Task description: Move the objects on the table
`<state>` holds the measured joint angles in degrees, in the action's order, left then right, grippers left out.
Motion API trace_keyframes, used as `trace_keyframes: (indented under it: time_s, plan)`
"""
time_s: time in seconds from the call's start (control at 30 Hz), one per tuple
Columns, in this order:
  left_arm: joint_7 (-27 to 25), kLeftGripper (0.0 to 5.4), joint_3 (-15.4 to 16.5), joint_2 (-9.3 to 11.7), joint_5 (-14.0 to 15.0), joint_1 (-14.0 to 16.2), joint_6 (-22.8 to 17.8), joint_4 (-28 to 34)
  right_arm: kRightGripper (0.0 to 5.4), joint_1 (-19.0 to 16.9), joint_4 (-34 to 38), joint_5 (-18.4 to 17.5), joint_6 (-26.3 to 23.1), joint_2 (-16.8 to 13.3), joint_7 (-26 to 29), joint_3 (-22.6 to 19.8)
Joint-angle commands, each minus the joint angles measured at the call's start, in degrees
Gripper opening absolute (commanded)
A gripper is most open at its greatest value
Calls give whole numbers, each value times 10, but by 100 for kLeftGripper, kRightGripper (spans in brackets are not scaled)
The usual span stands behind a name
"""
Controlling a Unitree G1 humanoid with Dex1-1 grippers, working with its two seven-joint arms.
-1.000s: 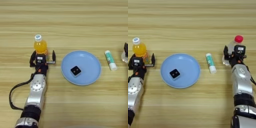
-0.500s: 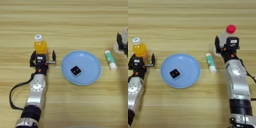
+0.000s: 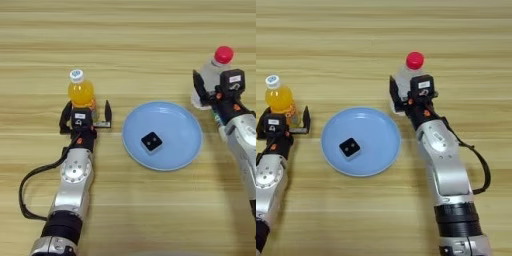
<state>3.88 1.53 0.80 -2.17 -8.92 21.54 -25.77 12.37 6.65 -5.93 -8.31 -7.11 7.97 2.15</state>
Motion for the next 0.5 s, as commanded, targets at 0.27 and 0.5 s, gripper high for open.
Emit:
trace_keyframes:
  time_s: [0.27, 0.5]
  plan:
    - [5, 540, -6, -2, -8, 5, -13, 13, 315, 5, -27, 20, 11, 28, 9, 39]
    - [7, 540, -8, -4, -9, 6, -15, 16, 315, 2, -53, 30, 17, 41, 13, 54]
